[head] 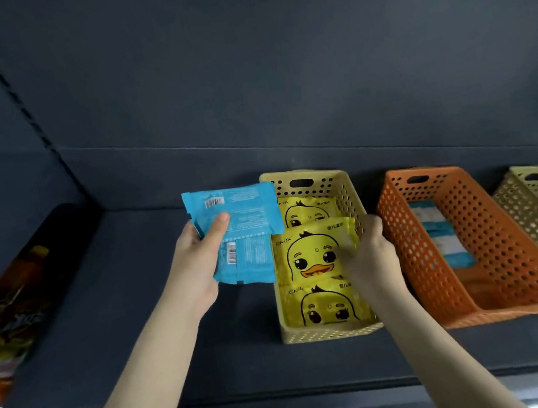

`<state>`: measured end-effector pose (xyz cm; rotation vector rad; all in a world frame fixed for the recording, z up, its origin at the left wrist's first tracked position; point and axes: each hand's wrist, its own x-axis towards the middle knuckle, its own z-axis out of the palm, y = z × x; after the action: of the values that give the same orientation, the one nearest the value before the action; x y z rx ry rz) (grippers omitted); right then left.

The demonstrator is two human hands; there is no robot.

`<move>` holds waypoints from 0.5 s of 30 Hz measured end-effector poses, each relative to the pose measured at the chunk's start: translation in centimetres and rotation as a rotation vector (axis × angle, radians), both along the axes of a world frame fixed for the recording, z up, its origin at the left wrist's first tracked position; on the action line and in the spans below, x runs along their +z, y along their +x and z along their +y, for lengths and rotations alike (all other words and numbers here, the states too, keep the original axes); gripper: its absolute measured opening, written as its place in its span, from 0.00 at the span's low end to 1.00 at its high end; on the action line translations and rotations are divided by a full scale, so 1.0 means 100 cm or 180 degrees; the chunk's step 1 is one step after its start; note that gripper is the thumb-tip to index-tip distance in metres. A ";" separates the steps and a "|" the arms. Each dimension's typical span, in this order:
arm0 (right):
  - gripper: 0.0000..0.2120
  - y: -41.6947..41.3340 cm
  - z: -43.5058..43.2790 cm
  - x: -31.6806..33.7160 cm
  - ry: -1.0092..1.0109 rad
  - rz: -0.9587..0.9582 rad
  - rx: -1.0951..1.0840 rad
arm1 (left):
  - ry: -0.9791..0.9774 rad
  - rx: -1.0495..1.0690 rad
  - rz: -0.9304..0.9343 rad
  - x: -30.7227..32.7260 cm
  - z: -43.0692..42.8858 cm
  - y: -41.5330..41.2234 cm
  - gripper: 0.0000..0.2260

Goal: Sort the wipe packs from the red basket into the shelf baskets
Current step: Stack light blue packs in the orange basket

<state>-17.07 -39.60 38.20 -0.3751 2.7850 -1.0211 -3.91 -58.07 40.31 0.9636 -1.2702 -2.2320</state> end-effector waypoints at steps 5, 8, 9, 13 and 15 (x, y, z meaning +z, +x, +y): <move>0.33 0.009 -0.009 -0.009 0.1304 0.0904 0.0493 | 0.0070 -0.0214 -0.0028 -0.003 -0.010 -0.012 0.13; 0.30 -0.002 -0.018 -0.012 0.1422 0.0751 0.0881 | 0.0027 -0.0316 -0.0035 -0.004 -0.019 -0.016 0.14; 0.30 -0.008 -0.021 -0.014 0.1287 0.0388 0.1021 | 0.0019 -0.0338 -0.0037 -0.004 -0.022 -0.018 0.14; 0.30 -0.014 -0.025 -0.023 0.1233 -0.0106 0.1419 | 0.0058 -0.0383 -0.0024 -0.004 -0.028 -0.024 0.13; 0.30 -0.015 -0.024 -0.026 0.1247 -0.0145 0.1495 | 0.0089 -0.0424 -0.0028 -0.006 -0.029 -0.026 0.12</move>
<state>-18.58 -42.05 35.59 -0.8732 2.5789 -0.3666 -6.51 -60.97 39.70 0.9247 -1.3467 -2.3543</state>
